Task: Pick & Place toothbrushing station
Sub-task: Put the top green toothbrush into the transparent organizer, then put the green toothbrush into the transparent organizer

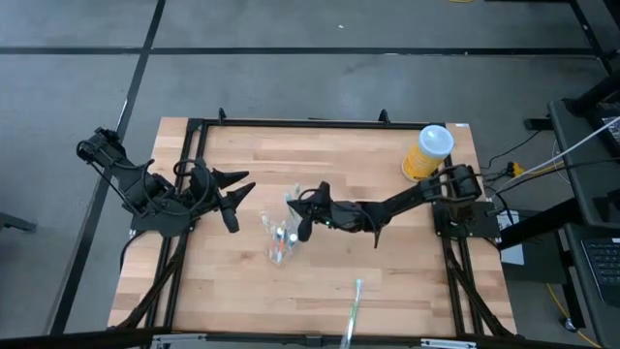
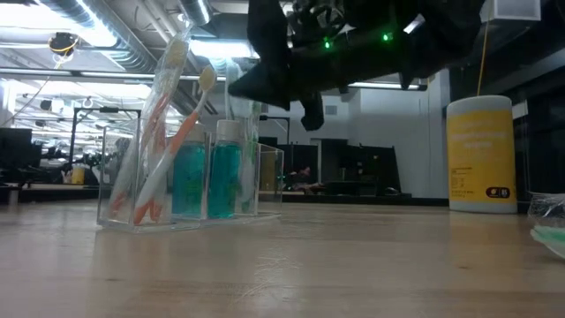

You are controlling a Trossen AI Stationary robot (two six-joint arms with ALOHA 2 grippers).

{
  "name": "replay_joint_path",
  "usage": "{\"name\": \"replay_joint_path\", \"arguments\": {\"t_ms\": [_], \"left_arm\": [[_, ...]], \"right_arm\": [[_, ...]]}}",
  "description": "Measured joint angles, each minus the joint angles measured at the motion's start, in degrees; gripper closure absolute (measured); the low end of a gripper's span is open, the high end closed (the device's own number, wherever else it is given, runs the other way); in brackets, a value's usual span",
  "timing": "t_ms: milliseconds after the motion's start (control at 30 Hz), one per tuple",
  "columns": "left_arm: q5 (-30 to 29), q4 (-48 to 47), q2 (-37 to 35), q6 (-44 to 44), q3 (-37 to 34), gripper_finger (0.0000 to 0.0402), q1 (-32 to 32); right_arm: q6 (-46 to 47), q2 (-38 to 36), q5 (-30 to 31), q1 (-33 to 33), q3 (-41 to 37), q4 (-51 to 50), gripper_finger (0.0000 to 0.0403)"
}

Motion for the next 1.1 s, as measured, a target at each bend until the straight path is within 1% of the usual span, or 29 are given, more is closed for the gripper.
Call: {"name": "replay_joint_path", "arguments": {"t_ms": [133,233,367,467,667,800,867,1000,1100], "left_arm": [[0.0,0.0,0.0,-0.5,0.0,0.0254,0.0],[0.4,0.0,0.0,-0.5,0.0,0.0254,0.0],[0.9,0.0,0.0,-0.5,0.0,0.0254,0.0],[0.9,0.0,0.0,-0.5,0.0,0.0254,0.0],[0.8,-0.5,0.0,0.1,0.0,0.0254,0.0],[1.6,-4.0,0.0,-0.9,0.0,0.0254,0.0],[5.6,-10.0,-0.4,-4.7,0.0,0.0254,0.1],[18.9,-26.4,-2.3,-16.3,0.0,0.0254,0.8],[27.9,-35.2,-4.6,-23.4,0.0,0.0254,0.1]], "right_arm": [[0.1,0.2,3.1,1.1,0.0,-0.1,0.0399],[0.6,0.2,6.7,1.7,0.0,-0.3,0.0383],[3.3,0.2,6.7,1.9,0.0,-0.3,0.0353],[4.7,0.2,5.7,1.9,0.0,-0.3,0.0325],[5.2,0.2,5.8,2.0,0.0,-0.3,0.0250],[5.5,-0.6,5.7,2.1,0.0,0.9,0.0202],[5.4,-2.2,5.6,2.3,0.0,0.9,0.0184],[2.2,-6.4,5.6,3.2,0.0,0.5,0.0163],[1.6,-10.3,5.5,3.8,0.0,-5.6,0.0159]]}}
